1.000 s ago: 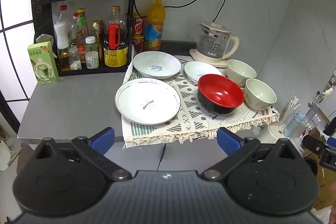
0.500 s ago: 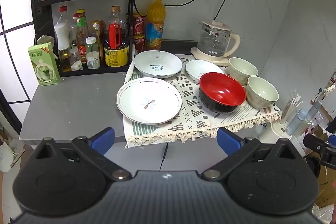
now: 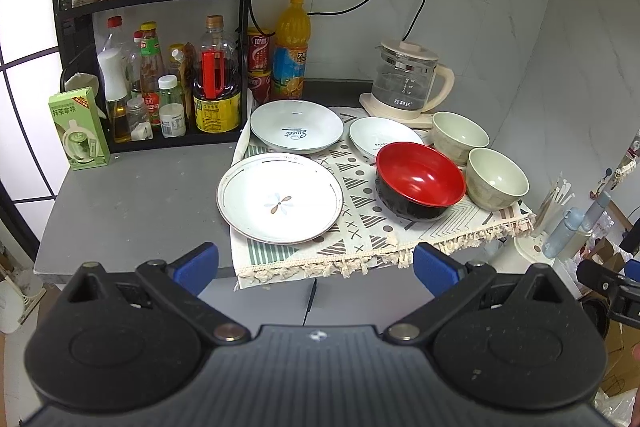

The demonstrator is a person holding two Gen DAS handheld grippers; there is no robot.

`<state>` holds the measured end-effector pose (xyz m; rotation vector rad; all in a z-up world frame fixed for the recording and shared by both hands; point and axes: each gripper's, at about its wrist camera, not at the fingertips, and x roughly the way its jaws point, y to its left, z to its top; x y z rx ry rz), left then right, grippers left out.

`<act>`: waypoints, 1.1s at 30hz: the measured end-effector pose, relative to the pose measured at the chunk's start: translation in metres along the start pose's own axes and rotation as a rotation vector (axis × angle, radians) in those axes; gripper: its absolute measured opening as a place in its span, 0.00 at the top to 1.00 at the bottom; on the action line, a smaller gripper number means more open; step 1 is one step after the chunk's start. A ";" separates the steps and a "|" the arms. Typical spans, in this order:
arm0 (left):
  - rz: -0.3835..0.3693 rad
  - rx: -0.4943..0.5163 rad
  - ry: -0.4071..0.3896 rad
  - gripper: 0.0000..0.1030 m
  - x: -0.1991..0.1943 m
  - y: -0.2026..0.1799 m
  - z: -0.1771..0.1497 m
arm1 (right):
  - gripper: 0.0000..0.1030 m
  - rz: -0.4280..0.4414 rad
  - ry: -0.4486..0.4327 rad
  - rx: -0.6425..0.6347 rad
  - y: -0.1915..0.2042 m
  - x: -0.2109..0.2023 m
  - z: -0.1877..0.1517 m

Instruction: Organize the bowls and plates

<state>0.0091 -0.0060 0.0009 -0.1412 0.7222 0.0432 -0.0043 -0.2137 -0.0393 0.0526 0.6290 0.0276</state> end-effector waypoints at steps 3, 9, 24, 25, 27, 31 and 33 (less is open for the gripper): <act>-0.001 0.003 0.000 0.01 0.001 -0.002 0.000 | 0.00 -0.006 0.001 0.000 0.000 0.000 0.000; -0.014 0.010 -0.008 0.01 -0.001 -0.009 0.000 | 0.00 -0.010 0.002 0.007 -0.006 0.000 -0.001; -0.007 -0.005 -0.003 0.01 -0.002 -0.011 0.002 | 0.00 0.008 0.003 -0.002 -0.014 0.001 0.003; -0.007 -0.004 -0.003 0.01 -0.002 -0.012 0.002 | 0.00 0.009 0.004 -0.004 -0.014 0.001 0.003; -0.006 -0.005 -0.004 0.01 -0.002 -0.013 0.003 | 0.00 0.014 0.003 -0.012 -0.014 0.000 0.004; -0.008 -0.008 -0.002 0.01 -0.001 -0.013 0.003 | 0.00 0.018 0.003 -0.012 -0.016 -0.001 0.004; -0.005 -0.003 0.000 0.01 0.000 -0.013 0.004 | 0.00 0.020 0.001 -0.006 -0.018 0.000 0.005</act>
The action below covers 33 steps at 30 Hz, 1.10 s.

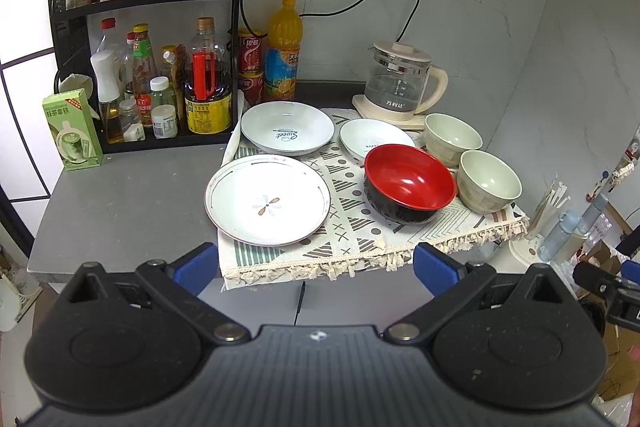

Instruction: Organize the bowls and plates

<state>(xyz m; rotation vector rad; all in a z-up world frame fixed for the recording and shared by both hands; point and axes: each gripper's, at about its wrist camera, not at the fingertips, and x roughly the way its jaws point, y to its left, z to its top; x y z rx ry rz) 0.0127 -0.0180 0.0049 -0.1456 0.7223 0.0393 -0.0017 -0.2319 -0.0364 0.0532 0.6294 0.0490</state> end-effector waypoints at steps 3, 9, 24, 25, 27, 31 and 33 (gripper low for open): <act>-0.008 0.006 0.010 0.01 0.003 -0.001 0.001 | 0.00 -0.004 -0.004 -0.002 -0.002 0.001 0.001; -0.015 0.004 0.016 0.01 0.006 -0.001 -0.001 | 0.00 -0.005 0.001 -0.005 -0.005 0.004 0.002; -0.032 0.015 0.032 0.01 0.033 -0.004 0.009 | 0.00 0.015 0.028 0.022 -0.011 0.018 0.003; -0.034 0.016 0.037 0.01 0.038 -0.005 0.011 | 0.00 0.012 0.032 0.027 -0.012 0.021 0.003; -0.032 0.011 0.052 0.01 0.048 -0.005 0.014 | 0.00 0.007 0.041 0.036 -0.014 0.029 0.004; -0.043 0.004 0.072 0.01 0.068 -0.009 0.023 | 0.00 0.001 0.056 0.053 -0.019 0.044 0.008; -0.046 0.010 0.076 0.01 0.077 -0.013 0.027 | 0.00 -0.007 0.066 0.055 -0.021 0.051 0.010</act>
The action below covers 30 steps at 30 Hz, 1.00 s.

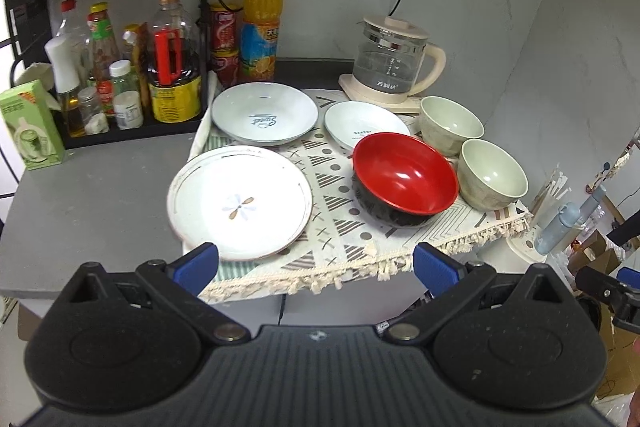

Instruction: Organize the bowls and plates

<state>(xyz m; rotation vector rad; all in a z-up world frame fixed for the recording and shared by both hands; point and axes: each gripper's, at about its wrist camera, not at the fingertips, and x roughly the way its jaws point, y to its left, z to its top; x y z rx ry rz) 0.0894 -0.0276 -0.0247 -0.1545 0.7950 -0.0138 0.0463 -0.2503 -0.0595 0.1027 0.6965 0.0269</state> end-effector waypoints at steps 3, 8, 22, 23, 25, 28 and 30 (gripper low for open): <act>-0.005 0.011 0.020 0.01 0.016 -0.004 0.009 | 0.00 -0.004 0.008 0.007 -0.004 0.013 0.006; -0.010 0.032 0.035 0.01 0.041 -0.014 0.025 | 0.00 -0.023 0.019 0.045 -0.015 0.033 0.014; -0.083 0.068 0.067 0.01 0.115 -0.041 0.081 | 0.00 -0.054 0.072 0.113 -0.031 0.098 0.047; -0.091 0.070 0.072 0.01 0.120 -0.043 0.084 | 0.00 -0.056 0.076 0.119 -0.032 0.102 0.049; -0.098 0.079 0.081 0.01 0.130 -0.044 0.091 | 0.00 -0.065 0.085 0.124 -0.033 0.111 0.054; -0.099 0.087 0.102 0.01 0.145 -0.046 0.102 | 0.00 -0.069 0.090 0.133 -0.033 0.123 0.062; -0.106 0.085 0.119 0.01 0.155 -0.045 0.107 | 0.00 -0.074 0.097 0.138 -0.033 0.131 0.067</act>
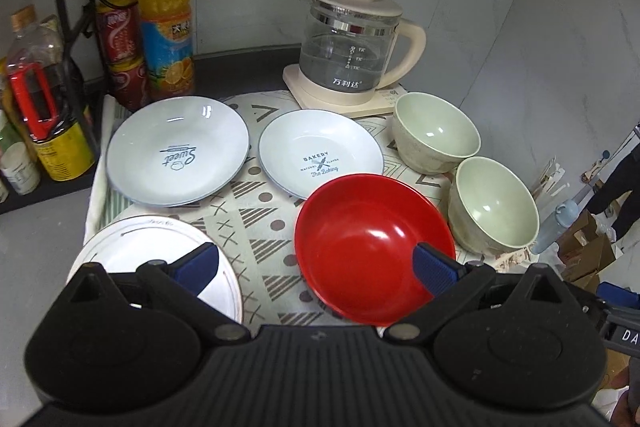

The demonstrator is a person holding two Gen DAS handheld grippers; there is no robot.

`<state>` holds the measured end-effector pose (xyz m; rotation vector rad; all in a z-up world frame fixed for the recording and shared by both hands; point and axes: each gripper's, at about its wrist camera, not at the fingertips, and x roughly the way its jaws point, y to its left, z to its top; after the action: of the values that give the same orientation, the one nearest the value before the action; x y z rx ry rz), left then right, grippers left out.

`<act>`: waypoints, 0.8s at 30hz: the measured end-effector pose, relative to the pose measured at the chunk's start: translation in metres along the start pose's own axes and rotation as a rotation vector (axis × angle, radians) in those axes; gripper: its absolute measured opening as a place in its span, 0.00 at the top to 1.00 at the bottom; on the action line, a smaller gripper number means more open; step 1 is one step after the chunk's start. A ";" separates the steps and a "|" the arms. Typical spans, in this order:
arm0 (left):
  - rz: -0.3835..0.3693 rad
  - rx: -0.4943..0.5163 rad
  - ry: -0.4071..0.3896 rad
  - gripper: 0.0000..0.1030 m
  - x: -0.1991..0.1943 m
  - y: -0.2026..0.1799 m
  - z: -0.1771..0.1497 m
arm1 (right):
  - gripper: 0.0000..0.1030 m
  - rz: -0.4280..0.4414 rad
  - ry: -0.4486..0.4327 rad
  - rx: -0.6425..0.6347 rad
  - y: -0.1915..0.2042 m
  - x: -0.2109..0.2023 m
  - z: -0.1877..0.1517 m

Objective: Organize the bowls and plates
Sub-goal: 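Move both grippers toward the rim of the large pale green bowl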

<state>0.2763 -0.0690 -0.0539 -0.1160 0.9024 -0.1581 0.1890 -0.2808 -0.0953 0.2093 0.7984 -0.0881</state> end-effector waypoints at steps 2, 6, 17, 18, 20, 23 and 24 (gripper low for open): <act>-0.004 -0.003 0.014 0.01 0.009 0.002 0.009 | 0.00 -0.005 0.009 0.008 0.001 0.007 0.005; -0.029 0.015 0.034 0.02 0.024 0.001 0.022 | 0.01 -0.019 0.025 0.032 0.000 0.020 0.014; -0.086 0.103 0.061 0.03 0.056 -0.017 0.052 | 0.12 -0.076 0.050 0.113 -0.010 0.047 0.028; -0.093 0.111 0.060 0.04 0.058 -0.020 0.054 | 0.14 -0.083 0.052 0.118 -0.012 0.048 0.029; -0.099 0.124 0.058 0.04 0.062 -0.027 0.057 | 0.15 -0.088 0.053 0.129 -0.016 0.051 0.031; -0.119 0.138 0.068 0.08 0.072 -0.038 0.061 | 0.15 -0.095 0.061 0.143 -0.022 0.058 0.032; -0.124 0.143 0.071 0.09 0.075 -0.043 0.062 | 0.15 -0.098 0.065 0.147 -0.025 0.060 0.033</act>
<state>0.3665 -0.1226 -0.0664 -0.0333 0.9520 -0.3432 0.2498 -0.3127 -0.1200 0.3134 0.8673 -0.2338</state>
